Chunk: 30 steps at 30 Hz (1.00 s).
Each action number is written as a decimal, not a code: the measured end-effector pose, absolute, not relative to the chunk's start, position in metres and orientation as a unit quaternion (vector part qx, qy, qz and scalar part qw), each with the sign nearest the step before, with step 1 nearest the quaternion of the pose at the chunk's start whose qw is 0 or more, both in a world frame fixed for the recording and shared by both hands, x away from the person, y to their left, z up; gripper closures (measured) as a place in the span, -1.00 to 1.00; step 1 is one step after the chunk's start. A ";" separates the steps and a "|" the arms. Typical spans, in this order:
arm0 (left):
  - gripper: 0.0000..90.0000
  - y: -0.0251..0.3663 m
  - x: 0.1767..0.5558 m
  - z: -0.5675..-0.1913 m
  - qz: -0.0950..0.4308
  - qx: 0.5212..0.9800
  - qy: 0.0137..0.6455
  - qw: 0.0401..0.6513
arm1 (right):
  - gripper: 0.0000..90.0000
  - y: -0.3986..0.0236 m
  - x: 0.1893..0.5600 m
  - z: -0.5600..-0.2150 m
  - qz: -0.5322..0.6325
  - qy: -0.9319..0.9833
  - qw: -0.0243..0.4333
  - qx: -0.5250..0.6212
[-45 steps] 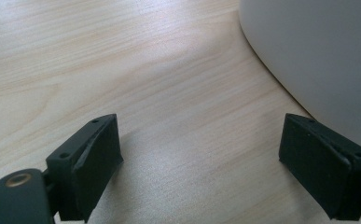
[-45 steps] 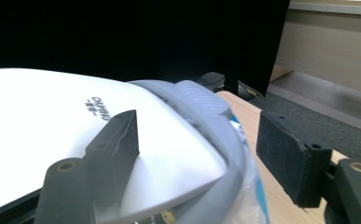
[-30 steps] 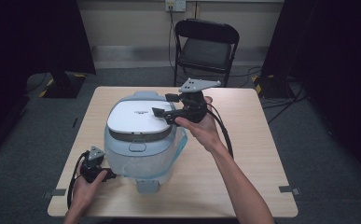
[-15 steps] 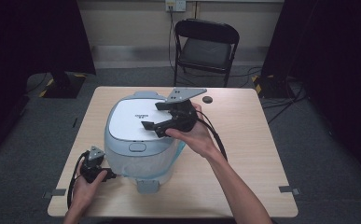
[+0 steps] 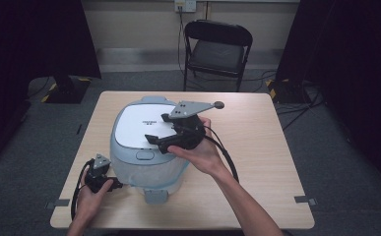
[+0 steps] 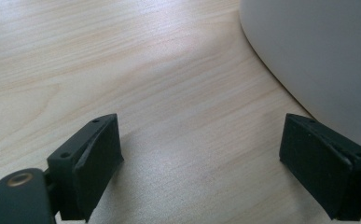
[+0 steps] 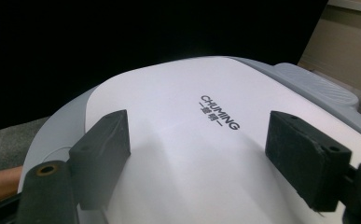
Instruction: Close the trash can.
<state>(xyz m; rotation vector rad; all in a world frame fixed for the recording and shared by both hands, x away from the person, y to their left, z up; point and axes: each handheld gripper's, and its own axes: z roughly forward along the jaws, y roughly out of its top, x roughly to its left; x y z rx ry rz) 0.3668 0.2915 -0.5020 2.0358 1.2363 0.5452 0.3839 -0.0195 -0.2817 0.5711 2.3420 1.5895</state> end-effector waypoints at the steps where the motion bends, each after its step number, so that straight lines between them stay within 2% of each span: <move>1: -0.73 0.292 0.367 -0.502 0.210 0.783 0.475 0.342 | -0.53 -0.019 0.383 -0.281 0.544 0.806 0.126 0.196; 13: -0.73 0.292 0.367 -0.502 0.210 0.783 0.476 0.342 | -0.51 -0.018 0.382 -0.279 0.534 0.813 0.127 0.192; 14: -0.73 0.291 0.367 -0.502 0.210 0.783 0.476 0.342 | -0.51 -0.016 0.381 -0.281 0.525 0.818 0.142 0.184; 30: -0.73 0.291 0.367 -0.502 0.210 0.783 0.476 0.341 | -0.51 -0.014 0.386 -0.283 0.541 0.810 0.131 0.184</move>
